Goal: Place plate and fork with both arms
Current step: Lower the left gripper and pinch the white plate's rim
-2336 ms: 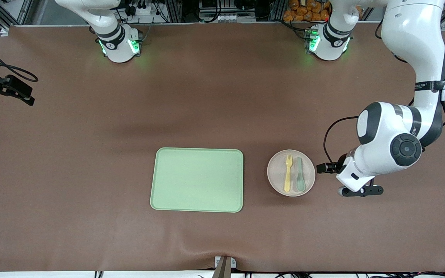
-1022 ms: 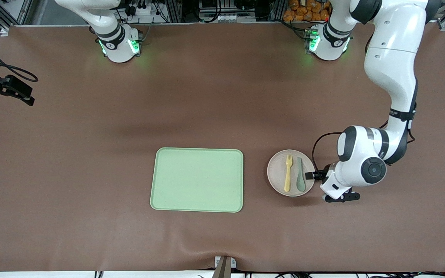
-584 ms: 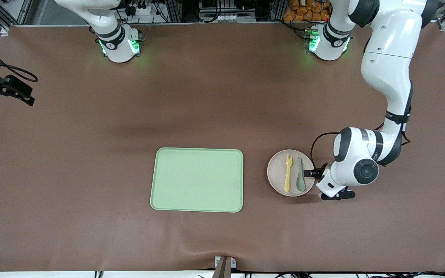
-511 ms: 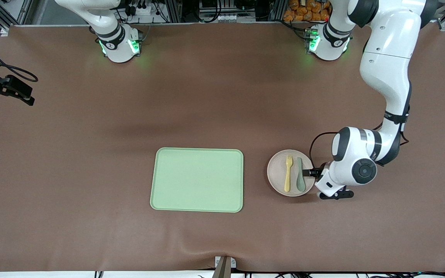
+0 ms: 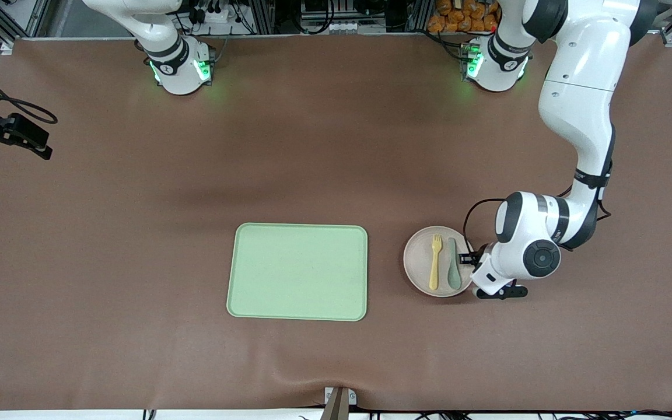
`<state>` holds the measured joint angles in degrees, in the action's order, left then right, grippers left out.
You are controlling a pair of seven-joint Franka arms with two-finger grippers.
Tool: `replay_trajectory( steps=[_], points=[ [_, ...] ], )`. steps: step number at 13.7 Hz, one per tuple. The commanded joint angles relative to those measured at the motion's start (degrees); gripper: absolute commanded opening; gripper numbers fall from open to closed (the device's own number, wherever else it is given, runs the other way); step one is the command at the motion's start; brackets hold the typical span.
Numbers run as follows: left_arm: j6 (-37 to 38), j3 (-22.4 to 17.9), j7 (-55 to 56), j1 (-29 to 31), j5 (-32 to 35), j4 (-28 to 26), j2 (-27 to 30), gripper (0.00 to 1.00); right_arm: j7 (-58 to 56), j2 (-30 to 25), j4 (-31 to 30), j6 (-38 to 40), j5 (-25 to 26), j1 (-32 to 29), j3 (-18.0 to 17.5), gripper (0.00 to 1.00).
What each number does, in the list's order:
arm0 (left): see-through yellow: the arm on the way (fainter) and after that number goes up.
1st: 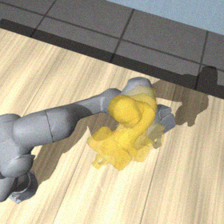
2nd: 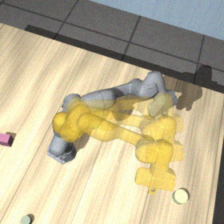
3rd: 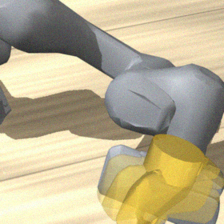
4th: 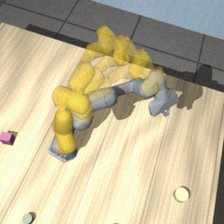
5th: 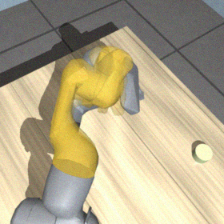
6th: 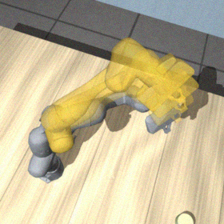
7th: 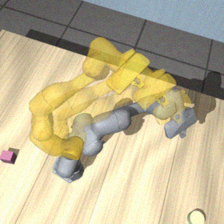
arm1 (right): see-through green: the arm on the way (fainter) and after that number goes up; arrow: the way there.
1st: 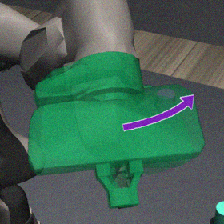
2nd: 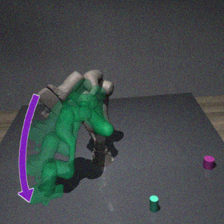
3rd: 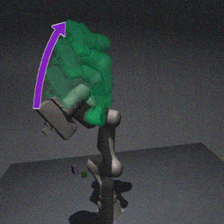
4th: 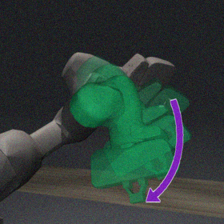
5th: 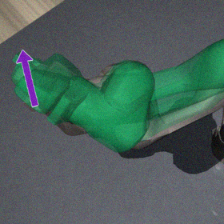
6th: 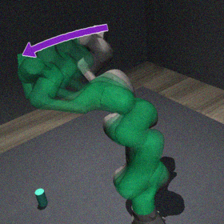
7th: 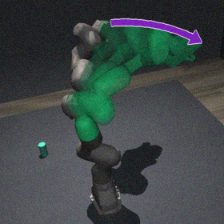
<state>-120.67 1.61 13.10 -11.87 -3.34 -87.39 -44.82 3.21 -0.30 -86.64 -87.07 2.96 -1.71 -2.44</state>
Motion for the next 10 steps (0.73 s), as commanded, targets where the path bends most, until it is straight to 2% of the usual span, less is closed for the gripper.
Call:
replay_trajectory(
  steps=[1, 6, 10],
  points=[
    [-0.4, -0.2, 1.1, -0.8, 1.2, 0.2, -0.5, 0.00, -0.2, 0.4, 1.0, 0.7, -0.5, 0.1, 0.1, 1.00],
    [-0.2, -0.2, -1.3, -0.3, 1.3, 0.5, 1.1, 0.00, -0.2, 0.4, 1.0, 0.8, -0.5, 0.0, 0.1, 1.00],
    [3.1, 0.0, -6.4, 0.6, 1.1, 0.3, 6.1, 0.00, -0.2, 0.5, 1.0, 0.7, -0.5, 0.0, 0.2, 1.00]
  ],
)
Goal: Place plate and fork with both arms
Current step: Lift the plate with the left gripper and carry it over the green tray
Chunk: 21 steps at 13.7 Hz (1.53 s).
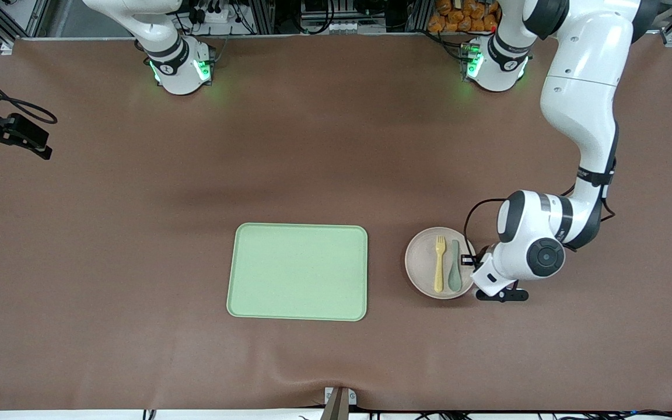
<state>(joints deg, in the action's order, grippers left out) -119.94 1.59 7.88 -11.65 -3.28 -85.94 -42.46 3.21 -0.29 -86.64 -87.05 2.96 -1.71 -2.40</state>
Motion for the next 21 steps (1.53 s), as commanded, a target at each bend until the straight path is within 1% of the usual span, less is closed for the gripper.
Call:
replay_trajectory(
  steps=[1, 3, 4, 6, 7, 8, 11, 13, 16, 18, 21],
  points=[
    [3.0, 0.0, -1.4, 0.8, 0.5, -1.2, 5.3, 0.00, -0.2, 0.4, 1.0, 0.7, -0.5, 0.0, 0.0, 1.00],
    [3.5, 0.3, -1.5, 0.7, 0.2, -0.8, 6.3, 0.00, -0.2, 0.4, 1.0, 0.7, -0.5, 0.0, 0.0, 1.00],
    [3.4, 1.1, -1.3, 0.8, -0.4, -0.5, 7.3, 0.00, -0.2, 0.4, 1.0, 0.7, -0.5, 0.0, 0.1, 1.00],
    [3.5, 1.6, -0.1, -0.2, -5.7, 2.0, 8.0, 0.00, -0.2, 0.5, 1.0, 0.7, -0.5, 0.0, 0.1, 1.00],
    [3.4, 1.6, 0.9, -0.8, -8.6, 3.5, 7.7, 0.00, -0.2, 0.5, 1.0, 0.7, -0.6, 0.0, 0.0, 1.00],
    [3.3, 1.6, 3.4, -3.0, -10.1, 3.9, 7.1, 0.00, -0.2, 0.5, 1.0, 0.7, -0.6, 0.0, 0.1, 1.00],
    [2.5, 1.7, 9.4, -7.9, -10.4, 9.2, 3.1, 0.00, -0.2, 0.5, 1.0, 0.7, -0.6, 0.0, 0.1, 1.00],
    [-0.9, 1.7, 12.8, -10.7, -11.9, 10.5, 1.4, 0.00, -0.2, 0.5, 1.0, 0.7, -0.6, 0.0, 0.0, 1.00],
    [-9.8, 1.7, 15.4, -15.0, -16.7, 11.7, -2.6, 0.00, -0.2, 0.4, 1.0, 0.7, -0.6, 0.0, 0.1, 1.00],
    [-13.3, 1.7, 17.5, -17.4, -17.0, 14.7, -6.7, 0.00, -0.3, 0.5, 1.0, 0.7, -0.6, 0.0, 0.1, 1.00],
    [-17.6, 1.7, 18.0, -20.3, -17.0, 14.8, -9.4, 0.00, -0.2, 0.5, 1.0, 0.7, -0.6, 0.0, 0.1, 1.00]
  ],
)
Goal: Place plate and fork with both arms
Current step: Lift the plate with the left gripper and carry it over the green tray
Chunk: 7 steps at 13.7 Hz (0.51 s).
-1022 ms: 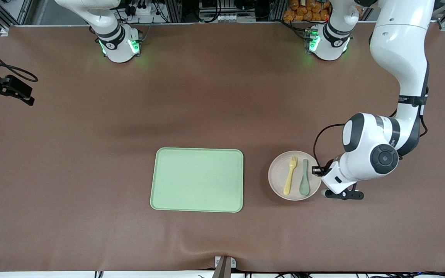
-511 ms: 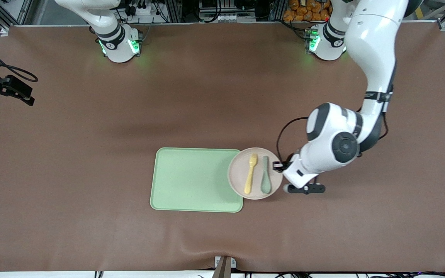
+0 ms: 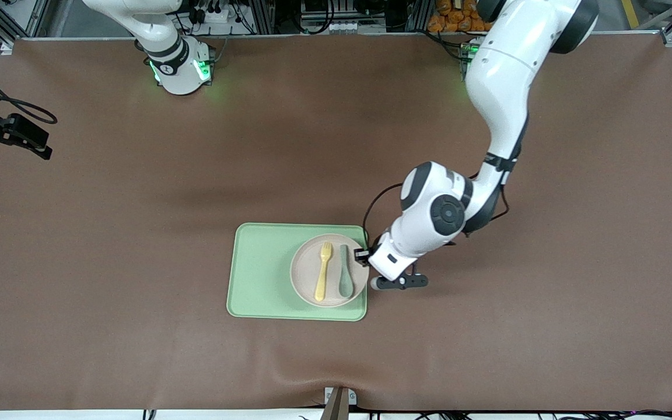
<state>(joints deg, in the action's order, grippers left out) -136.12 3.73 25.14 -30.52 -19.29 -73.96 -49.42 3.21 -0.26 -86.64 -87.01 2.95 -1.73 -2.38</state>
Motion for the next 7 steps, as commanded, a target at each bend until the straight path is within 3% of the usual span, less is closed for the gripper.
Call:
replay_trajectory(
  steps=[1, 7],
  points=[
    [-2.1, -0.5, 0.6, -2.0, -1.0, 2.8, -3.3, 0.00, -0.2, 0.4, 1.0, 0.6, -0.6, 0.0, 0.1, 1.00],
    [-6.3, -0.7, 0.4, -3.9, -0.9, 2.8, -6.7, 0.00, -0.2, 0.4, 1.0, 0.7, -0.6, 0.0, 0.1, 1.00]
  ],
)
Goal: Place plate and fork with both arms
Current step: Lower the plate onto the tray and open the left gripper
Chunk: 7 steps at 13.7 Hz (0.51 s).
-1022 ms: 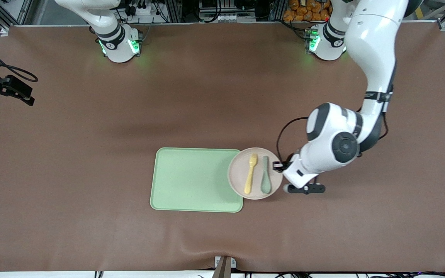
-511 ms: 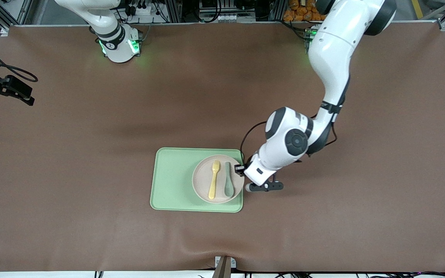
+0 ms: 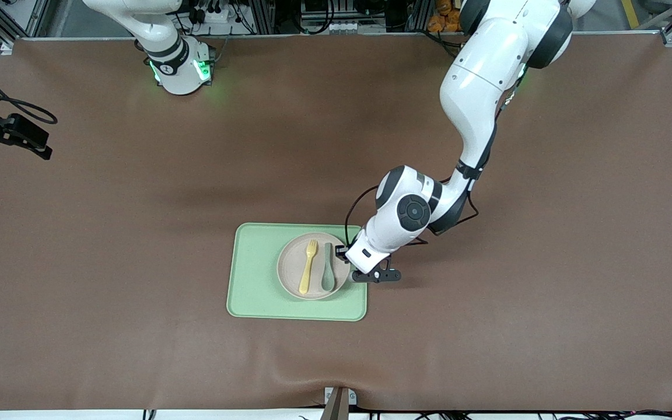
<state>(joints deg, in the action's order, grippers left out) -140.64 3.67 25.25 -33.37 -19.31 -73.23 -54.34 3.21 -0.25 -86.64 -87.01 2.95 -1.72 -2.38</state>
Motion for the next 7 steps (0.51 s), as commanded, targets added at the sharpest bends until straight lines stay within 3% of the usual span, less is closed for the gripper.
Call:
replay_trajectory(
  steps=[1, 4, 5, 7],
  points=[
    [-2.1, -0.6, 0.2, -1.6, -0.9, 2.0, -2.1, 0.00, -0.2, 0.4, 1.0, 0.7, -0.6, 0.0, 0.1, 1.00],
    [-2.2, -0.7, 0.1, -1.9, -0.8, 1.5, -2.3, 0.00, -0.2, 0.5, 1.0, 0.7, -0.6, 0.0, 0.1, 1.00],
    [-2.2, -0.7, 0.5, -1.7, -0.8, 1.5, -2.3, 0.16, -0.2, 0.5, 1.0, 0.7, -0.6, 0.0, 0.1, 1.00],
    [-2.3, -0.8, 0.5, -1.5, -0.7, 1.5, -1.9, 1.00, 0.0, 0.7, 1.0, 0.4, -0.6, -0.1, 0.1, 1.00]
  ],
)
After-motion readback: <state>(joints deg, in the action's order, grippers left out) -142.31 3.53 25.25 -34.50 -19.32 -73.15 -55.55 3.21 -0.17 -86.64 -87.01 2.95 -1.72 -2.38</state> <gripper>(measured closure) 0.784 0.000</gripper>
